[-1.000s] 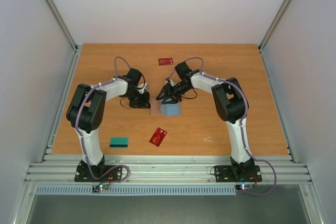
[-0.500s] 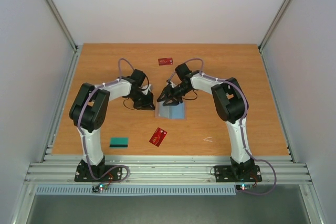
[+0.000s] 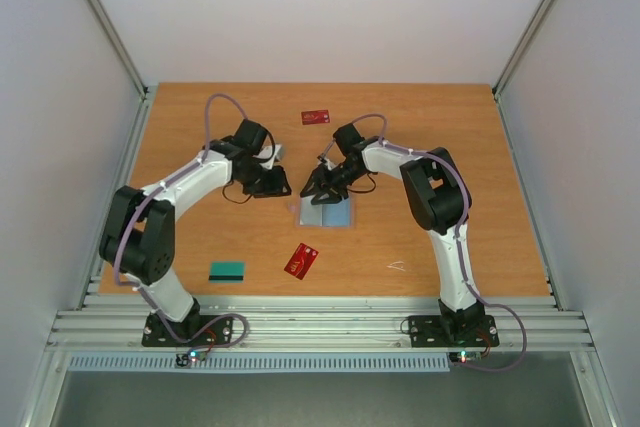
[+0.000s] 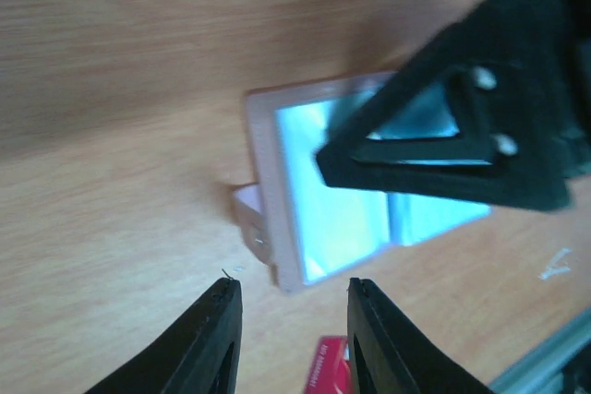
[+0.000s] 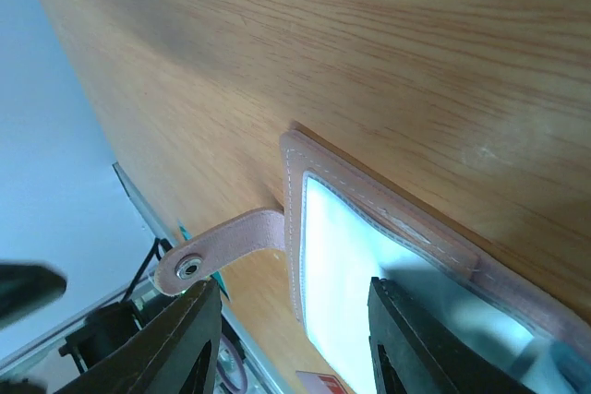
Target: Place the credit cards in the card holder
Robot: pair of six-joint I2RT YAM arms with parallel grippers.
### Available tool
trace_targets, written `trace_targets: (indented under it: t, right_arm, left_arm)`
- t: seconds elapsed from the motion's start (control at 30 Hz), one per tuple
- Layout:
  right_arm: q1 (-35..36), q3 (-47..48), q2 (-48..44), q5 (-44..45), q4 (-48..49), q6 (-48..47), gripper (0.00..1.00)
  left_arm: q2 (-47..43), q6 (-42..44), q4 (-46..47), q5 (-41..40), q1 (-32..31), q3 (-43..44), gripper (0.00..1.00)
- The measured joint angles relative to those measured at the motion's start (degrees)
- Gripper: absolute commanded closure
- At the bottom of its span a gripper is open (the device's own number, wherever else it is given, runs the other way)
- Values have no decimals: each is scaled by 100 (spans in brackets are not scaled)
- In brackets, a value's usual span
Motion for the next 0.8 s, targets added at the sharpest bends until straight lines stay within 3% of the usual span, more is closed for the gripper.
trace_targets:
  t: [0.37,0.8]
  right_arm:
    - [2,-15,-188,177,-203,-72,54]
    - [2,-17,-975,542,-828,-297,55]
  left_arm:
    - [96,11,553,918,-372,-293,68]
    - [24,-173,713,896,-468,-457,68]
